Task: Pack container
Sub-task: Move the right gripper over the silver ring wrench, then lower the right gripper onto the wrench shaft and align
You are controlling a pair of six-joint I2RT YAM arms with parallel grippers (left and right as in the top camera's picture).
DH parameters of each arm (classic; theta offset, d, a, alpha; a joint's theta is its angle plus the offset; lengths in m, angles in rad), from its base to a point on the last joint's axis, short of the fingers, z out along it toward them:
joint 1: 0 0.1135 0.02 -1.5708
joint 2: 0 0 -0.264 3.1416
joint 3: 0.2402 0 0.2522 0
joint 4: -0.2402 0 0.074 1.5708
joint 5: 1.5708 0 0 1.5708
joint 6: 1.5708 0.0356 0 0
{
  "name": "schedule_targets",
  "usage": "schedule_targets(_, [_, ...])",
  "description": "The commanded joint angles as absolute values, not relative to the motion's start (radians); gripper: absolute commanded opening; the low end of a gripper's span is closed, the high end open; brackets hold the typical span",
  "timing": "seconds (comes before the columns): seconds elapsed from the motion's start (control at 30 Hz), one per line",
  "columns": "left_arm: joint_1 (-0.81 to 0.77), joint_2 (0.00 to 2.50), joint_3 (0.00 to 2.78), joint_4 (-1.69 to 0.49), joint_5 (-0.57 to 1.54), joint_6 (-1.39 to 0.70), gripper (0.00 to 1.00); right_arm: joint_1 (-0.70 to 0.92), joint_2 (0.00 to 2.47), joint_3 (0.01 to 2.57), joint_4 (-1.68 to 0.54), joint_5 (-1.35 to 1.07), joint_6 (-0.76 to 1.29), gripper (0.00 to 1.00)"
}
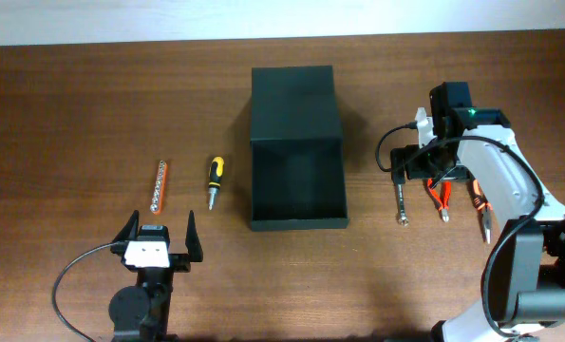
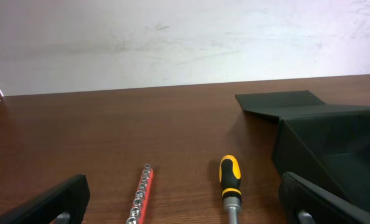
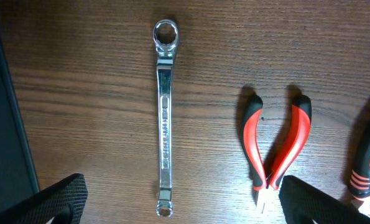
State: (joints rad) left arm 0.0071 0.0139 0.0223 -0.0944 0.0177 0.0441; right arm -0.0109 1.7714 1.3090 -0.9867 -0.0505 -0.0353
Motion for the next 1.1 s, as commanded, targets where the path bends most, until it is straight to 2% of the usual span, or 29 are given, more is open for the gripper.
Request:
schedule_targets(0.0, [0.011, 0.005, 0.015, -0.095, 0.010, 0.035, 0.99, -0.006, 1.774, 1.328, -0.986, -0.042, -0.049, 0.99])
schedule_targets(0.83, [0.011, 0.005, 0.015, -0.095, 0.010, 0.035, 0.99, -0.006, 1.948, 1.328, -0.966, 0.038, 0.042, 0.99])
schedule_targets(1.07, [0.011, 0.005, 0.015, -0.095, 0.010, 0.035, 0.99, 0.067, 1.948, 1.339, -0.976, 0.039, 0.032, 0.99])
